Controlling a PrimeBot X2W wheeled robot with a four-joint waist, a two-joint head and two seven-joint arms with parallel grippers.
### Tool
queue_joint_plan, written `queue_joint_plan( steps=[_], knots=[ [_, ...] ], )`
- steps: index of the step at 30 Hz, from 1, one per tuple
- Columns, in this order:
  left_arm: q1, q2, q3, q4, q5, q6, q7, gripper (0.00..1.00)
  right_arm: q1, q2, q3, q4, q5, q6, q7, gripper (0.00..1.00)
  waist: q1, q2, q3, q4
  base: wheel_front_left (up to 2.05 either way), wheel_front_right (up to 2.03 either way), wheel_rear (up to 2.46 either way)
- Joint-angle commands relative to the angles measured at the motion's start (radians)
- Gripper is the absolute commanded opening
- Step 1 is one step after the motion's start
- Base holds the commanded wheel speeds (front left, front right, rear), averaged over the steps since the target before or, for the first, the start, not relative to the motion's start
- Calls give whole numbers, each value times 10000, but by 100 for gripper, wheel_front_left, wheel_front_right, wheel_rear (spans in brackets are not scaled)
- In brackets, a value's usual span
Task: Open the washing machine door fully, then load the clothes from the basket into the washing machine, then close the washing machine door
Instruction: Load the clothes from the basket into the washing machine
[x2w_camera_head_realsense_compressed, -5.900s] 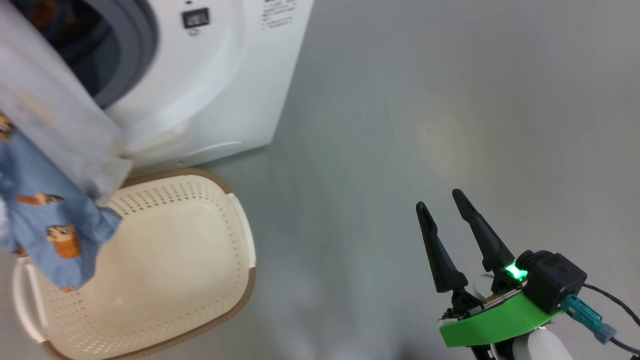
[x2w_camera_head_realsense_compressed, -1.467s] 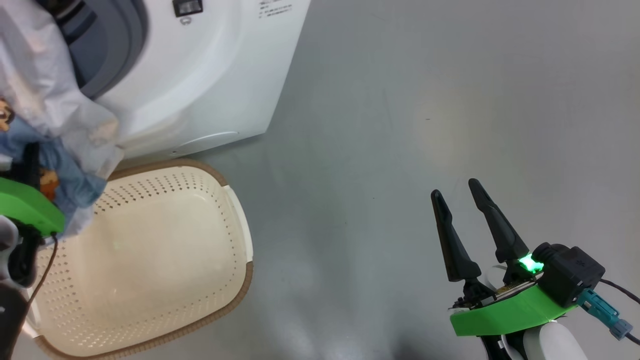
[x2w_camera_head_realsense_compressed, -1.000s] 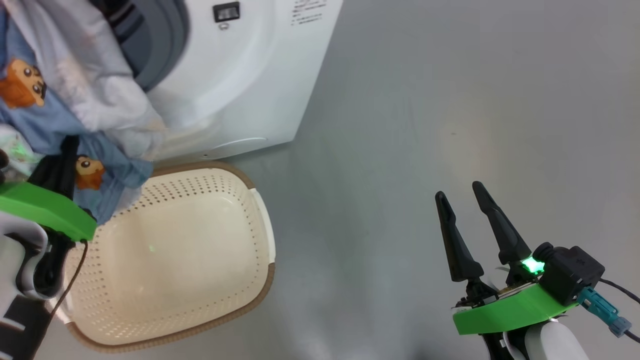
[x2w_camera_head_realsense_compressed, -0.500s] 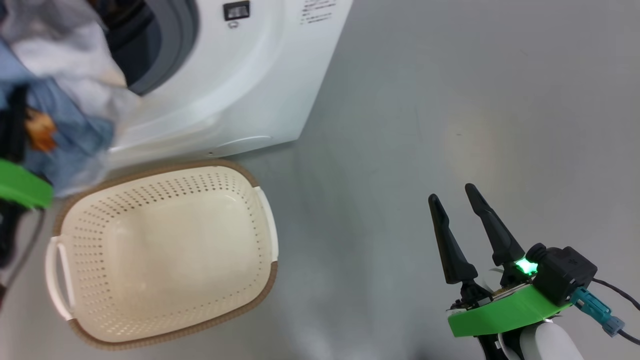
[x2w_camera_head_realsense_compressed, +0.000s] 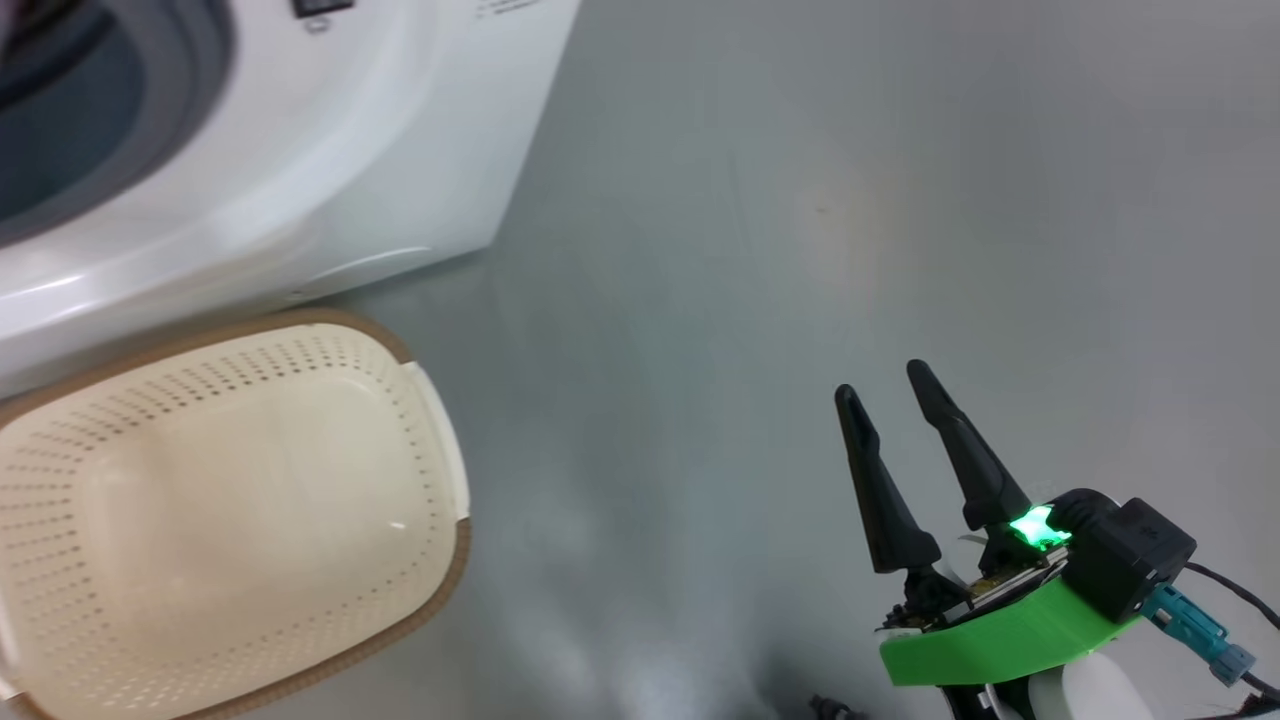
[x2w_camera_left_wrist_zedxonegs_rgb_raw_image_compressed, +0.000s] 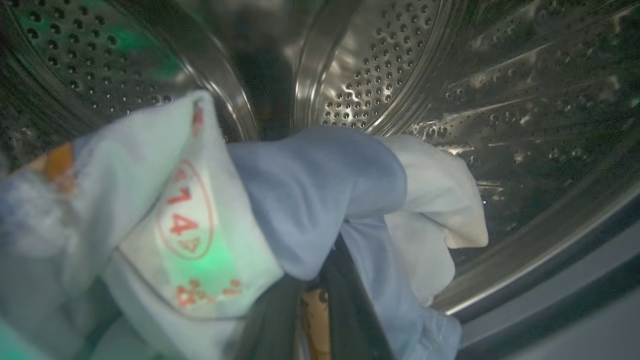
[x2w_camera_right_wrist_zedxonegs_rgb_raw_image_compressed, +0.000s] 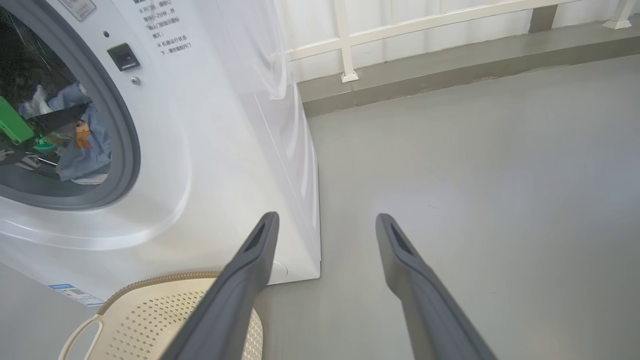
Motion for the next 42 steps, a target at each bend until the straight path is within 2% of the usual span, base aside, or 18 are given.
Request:
queue_joint_plan(
  steps=[1, 9, 10, 11, 19, 26, 42],
  knots=[
    [-401, 601, 356, -154, 172, 31, -149, 0, 311, -49, 249, -286, 89, 16, -48, 100, 0, 0, 329, -344, 0, 0, 0],
    [-1305, 701, 266, -21, 709, 33, -546, 0, 384, -49, 400, -432, 131, 16, -48, 100, 0, 0, 483, -586, 0, 0, 0],
    [-1357, 693, 228, 68, 728, 32, -501, 40, 390, -49, 410, -437, 127, 16, -48, 100, 0, 0, 487, -592, 0, 0, 0],
    [-1404, 683, 159, 178, 755, 32, -369, 100, 392, -49, 420, -434, 119, 16, -48, 100, 0, 0, 491, -588, 0, 0, 0],
    [-1518, 415, -279, 676, 868, 24, 113, 100, 244, -49, 413, -289, 64, 16, -48, 100, 0, 0, 398, -313, 0, 0, 0],
    [-980, -82, -324, 687, 412, 4, -138, 100, 62, -49, 215, -124, -60, 16, -48, 100, 0, 0, 68, 110, 0, 0, 0],
    [723, -389, -576, -170, -9, -24, -813, 100, -102, -49, -297, 301, -273, 16, -48, 100, 0, 0, -902, 895, 0, 0, 0]
  ],
)
